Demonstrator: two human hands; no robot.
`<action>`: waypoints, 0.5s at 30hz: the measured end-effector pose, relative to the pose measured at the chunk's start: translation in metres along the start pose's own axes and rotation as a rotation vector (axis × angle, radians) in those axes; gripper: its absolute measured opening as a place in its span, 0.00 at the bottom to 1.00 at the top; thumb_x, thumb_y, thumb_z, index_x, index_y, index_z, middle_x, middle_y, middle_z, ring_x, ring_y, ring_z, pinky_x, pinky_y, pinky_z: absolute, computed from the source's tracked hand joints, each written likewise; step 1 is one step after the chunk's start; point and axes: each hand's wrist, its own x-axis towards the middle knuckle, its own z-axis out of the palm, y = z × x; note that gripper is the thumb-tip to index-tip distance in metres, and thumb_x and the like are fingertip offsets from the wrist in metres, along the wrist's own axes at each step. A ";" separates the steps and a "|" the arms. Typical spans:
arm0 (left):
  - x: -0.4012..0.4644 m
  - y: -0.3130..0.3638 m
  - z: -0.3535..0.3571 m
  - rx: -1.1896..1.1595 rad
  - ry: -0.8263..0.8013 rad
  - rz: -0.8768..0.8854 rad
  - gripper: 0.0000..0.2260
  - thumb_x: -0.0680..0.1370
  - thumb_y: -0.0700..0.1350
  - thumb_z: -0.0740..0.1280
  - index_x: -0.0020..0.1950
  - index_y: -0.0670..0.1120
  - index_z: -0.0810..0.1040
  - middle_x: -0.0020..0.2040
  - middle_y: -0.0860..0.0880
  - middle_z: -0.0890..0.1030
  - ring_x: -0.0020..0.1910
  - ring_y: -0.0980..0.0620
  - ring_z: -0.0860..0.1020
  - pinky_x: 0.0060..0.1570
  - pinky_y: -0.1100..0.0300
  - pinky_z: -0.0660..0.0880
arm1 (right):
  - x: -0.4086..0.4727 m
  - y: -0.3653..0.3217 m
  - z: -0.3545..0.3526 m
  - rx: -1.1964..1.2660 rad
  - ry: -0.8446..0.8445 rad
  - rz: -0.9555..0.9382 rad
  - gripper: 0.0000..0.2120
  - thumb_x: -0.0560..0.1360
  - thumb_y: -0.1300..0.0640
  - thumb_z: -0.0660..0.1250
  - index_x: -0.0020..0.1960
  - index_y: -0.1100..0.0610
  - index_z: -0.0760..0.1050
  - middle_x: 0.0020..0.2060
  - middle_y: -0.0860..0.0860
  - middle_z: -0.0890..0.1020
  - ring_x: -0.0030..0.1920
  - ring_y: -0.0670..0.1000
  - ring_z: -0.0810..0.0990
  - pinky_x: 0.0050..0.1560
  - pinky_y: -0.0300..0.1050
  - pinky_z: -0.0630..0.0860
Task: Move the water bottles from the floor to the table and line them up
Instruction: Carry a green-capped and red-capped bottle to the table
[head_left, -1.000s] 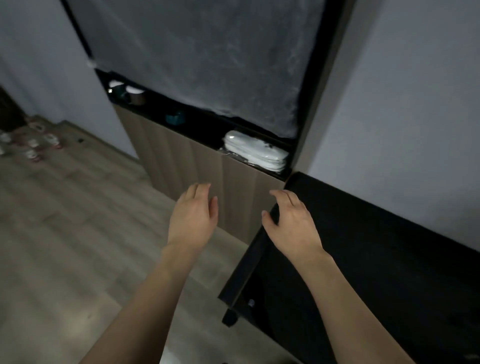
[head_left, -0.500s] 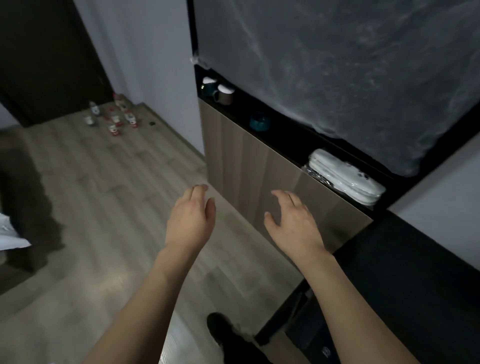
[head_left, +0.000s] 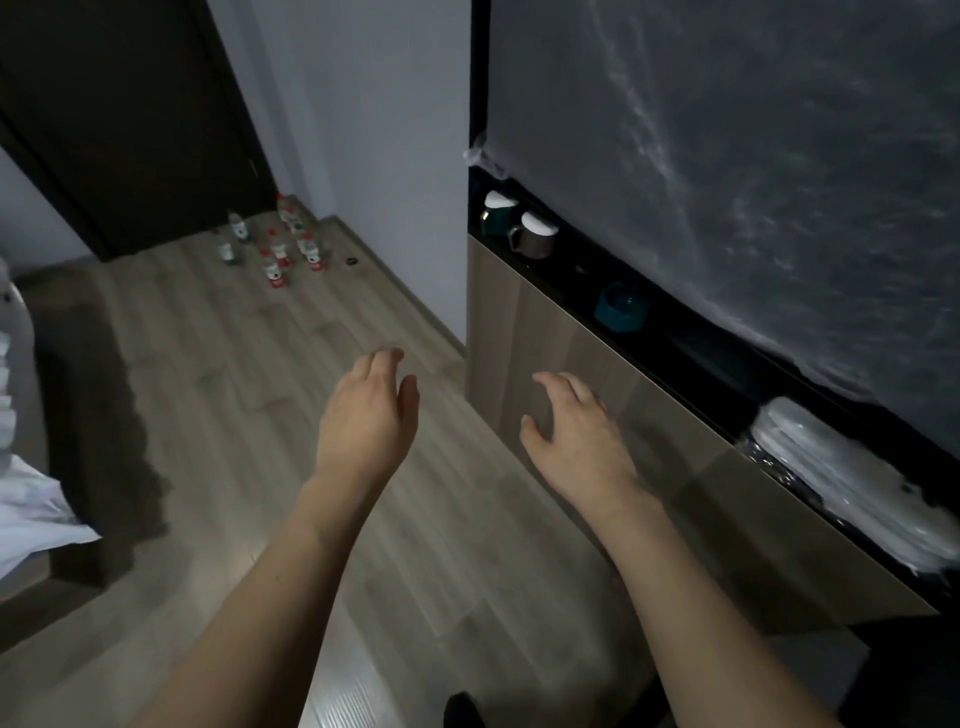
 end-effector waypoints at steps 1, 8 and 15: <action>0.011 -0.007 -0.001 0.000 -0.002 -0.004 0.17 0.83 0.47 0.60 0.68 0.41 0.73 0.64 0.43 0.78 0.61 0.42 0.76 0.57 0.50 0.74 | 0.011 -0.006 0.004 -0.003 -0.005 -0.002 0.24 0.75 0.54 0.66 0.70 0.54 0.68 0.67 0.50 0.72 0.64 0.56 0.72 0.61 0.51 0.70; 0.093 -0.069 0.003 -0.027 -0.030 -0.033 0.17 0.83 0.48 0.59 0.69 0.42 0.72 0.66 0.44 0.76 0.62 0.43 0.76 0.58 0.49 0.74 | 0.100 -0.057 0.045 -0.031 -0.022 -0.019 0.24 0.75 0.54 0.66 0.70 0.53 0.68 0.67 0.50 0.72 0.64 0.55 0.72 0.62 0.47 0.68; 0.201 -0.168 -0.009 -0.034 -0.047 -0.036 0.17 0.83 0.48 0.60 0.69 0.42 0.72 0.65 0.44 0.76 0.61 0.42 0.76 0.56 0.49 0.74 | 0.207 -0.141 0.101 -0.026 -0.035 -0.051 0.24 0.76 0.55 0.66 0.71 0.56 0.68 0.67 0.52 0.73 0.65 0.55 0.72 0.65 0.47 0.67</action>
